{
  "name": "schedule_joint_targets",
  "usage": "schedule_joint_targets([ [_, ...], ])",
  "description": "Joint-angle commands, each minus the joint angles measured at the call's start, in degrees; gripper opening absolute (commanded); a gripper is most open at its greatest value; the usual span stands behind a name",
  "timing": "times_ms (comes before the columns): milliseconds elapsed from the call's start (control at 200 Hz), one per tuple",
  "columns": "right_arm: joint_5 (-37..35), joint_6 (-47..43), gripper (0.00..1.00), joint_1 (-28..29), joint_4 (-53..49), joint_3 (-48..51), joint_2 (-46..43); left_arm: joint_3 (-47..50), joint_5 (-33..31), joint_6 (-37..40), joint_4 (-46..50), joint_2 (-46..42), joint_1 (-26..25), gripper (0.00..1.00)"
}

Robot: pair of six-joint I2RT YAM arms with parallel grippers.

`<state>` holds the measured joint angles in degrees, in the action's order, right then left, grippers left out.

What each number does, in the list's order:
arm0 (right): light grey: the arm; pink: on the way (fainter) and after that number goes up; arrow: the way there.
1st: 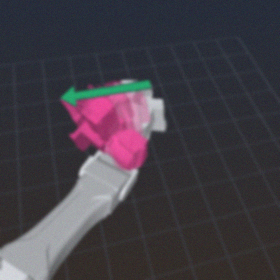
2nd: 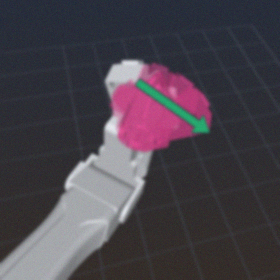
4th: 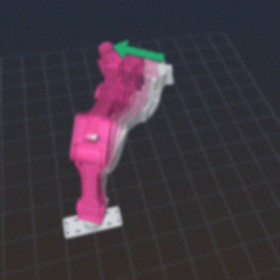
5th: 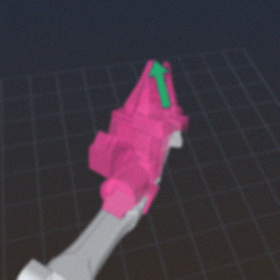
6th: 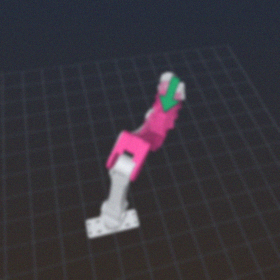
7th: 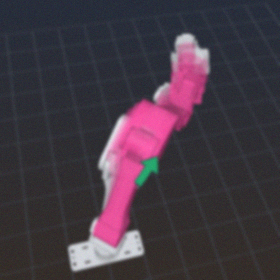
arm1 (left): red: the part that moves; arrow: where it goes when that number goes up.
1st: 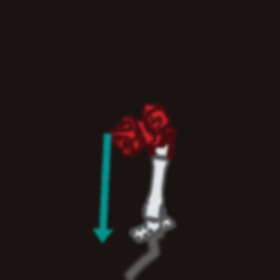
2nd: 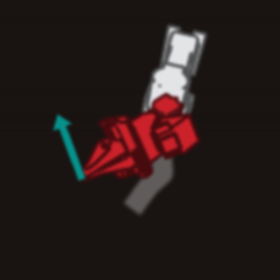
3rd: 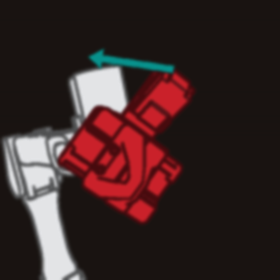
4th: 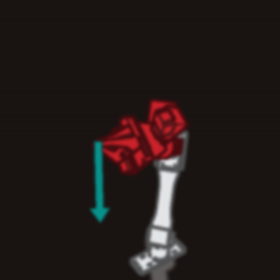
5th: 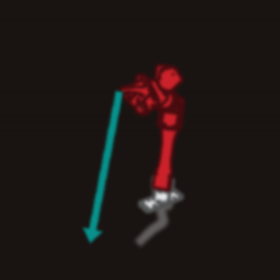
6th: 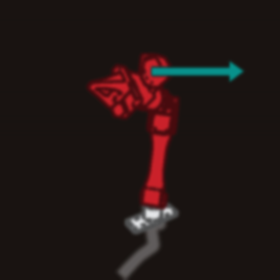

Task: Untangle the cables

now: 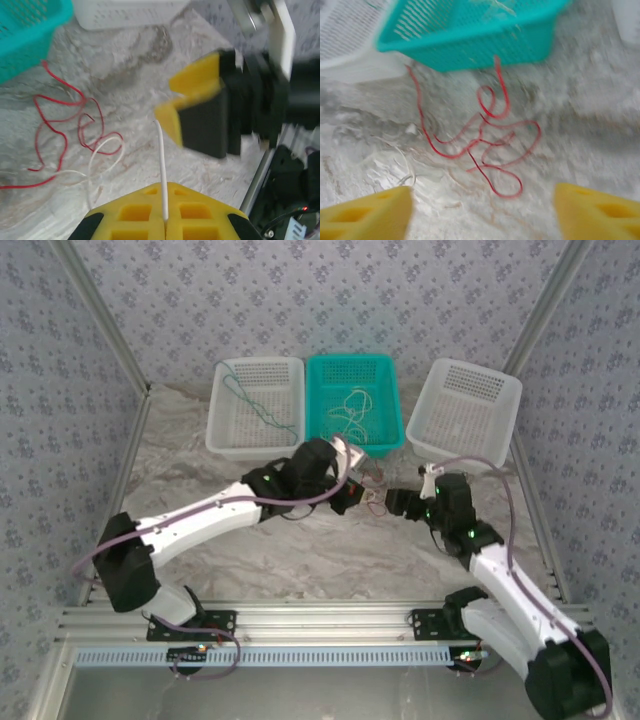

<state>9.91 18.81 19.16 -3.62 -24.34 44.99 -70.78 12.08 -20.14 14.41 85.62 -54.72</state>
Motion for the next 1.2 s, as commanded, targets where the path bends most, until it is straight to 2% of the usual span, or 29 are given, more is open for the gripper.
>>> schedule_joint_targets([
  [0,-0.9,-11.5,0.98,2.6,23.1,9.0,-5.9,1.1,4.5,-2.6,-0.7,-1.4,2.0,0.00],
  [115,3.6,-17.9,0.98,5.9,26.3,10.0,-4.8,1.6,7.1,-5.6,-2.7,-2.6,3.2,0.00],
  [175,2.8,-20.6,0.98,9.5,28.1,10.1,-2.3,2.2,9.0,-7.5,-5.0,-3.0,3.6,0.00],
  [230,1.5,-20.4,0.99,11.6,32.0,10.3,0.2,2.4,9.8,-8.5,-6.0,-3.4,3.7,0.00],
  [315,4.3,-18.9,0.99,12.5,38.2,9.5,4.4,2.7,9.9,-9.3,-6.5,-3.8,3.8,0.00],
  [395,-0.2,-20.2,0.98,13.8,39.3,7.0,9.0,3.0,10.8,-10.5,-7.5,-4.5,3.8,0.00],
  [465,-7.0,-22.2,0.98,14.1,43.8,6.7,13.9,3.6,12.4,-12.3,-9.7,-5.6,3.8,0.00],
  [540,-6.1,-25.0,0.97,13.5,50.9,6.5,19.2,3.4,13.4,-14.0,-10.8,-6.9,3.9,0.00],
  [610,-4.4,-26.8,0.86,13.5,52.6,4.1,22.9,2.6,14.3,-15.1,-10.7,-8.1,4.1,0.00],
  [730,-4.3,-28.9,0.49,13.2,51.0,-0.2,28.5,2.5,14.9,-17.3,-10.8,-11.9,6.0,0.00],
  [909,-6.0,-24.9,0.01,10.5,52.6,1.5,30.9,5.2,14.3,-20.7,-10.3,-22.0,15.7,0.00],
  [1194,-8.4,-22.7,0.00,8.6,38.6,4.1,22.5,8.8,9.1,-18.5,-2.7,-33.5,30.2,0.00],
])
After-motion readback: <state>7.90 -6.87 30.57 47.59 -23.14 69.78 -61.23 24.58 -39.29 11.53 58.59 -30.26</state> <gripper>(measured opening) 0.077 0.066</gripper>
